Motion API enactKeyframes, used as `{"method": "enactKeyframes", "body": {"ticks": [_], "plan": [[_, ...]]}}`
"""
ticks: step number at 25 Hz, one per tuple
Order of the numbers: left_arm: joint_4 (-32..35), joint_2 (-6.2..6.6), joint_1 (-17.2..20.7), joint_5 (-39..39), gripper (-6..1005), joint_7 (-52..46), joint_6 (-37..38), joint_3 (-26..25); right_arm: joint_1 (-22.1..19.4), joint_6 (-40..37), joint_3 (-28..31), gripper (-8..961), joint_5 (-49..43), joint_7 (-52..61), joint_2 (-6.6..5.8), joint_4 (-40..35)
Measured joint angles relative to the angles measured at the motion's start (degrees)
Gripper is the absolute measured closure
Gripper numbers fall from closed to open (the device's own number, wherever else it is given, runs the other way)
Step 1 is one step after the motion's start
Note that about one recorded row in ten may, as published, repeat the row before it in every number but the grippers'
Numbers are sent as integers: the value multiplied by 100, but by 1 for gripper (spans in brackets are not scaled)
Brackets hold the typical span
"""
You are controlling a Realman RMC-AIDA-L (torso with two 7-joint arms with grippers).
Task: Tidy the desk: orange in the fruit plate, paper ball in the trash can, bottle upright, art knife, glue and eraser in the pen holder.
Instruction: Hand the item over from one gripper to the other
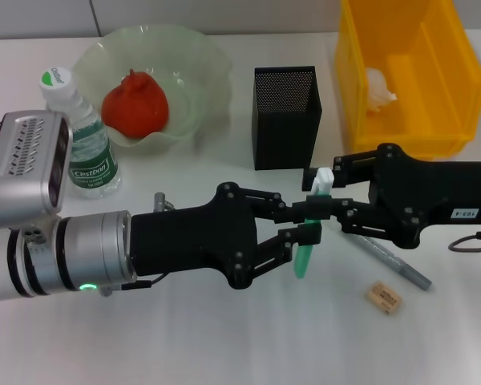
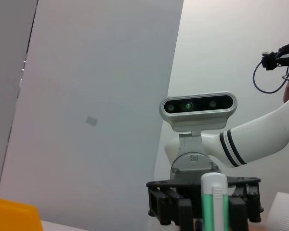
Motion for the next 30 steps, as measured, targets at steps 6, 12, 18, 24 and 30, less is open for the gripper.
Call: {"method": "enactKeyframes", "body": {"ticks": [6,12,18,24,30], "plan": [[0,-11,-6,0,747,0,2,21,-3,9,-91,636,0,0,6,-2],[0,-10,-7,0,727,0,2,21,-30,-9,-95,638,22,-3,18,-17],[0,-9,-4,-2,707,6,2,25,-29,-3,-93,774,26,-2,18,-20],[0,-17,7,0,687,12,-39,-49,-16,26,-81,774,37,5,16,-20],[0,-17,4,-10,667,10,-93,-95,-3,38,-65,774,38,-1,15,-11]]}}
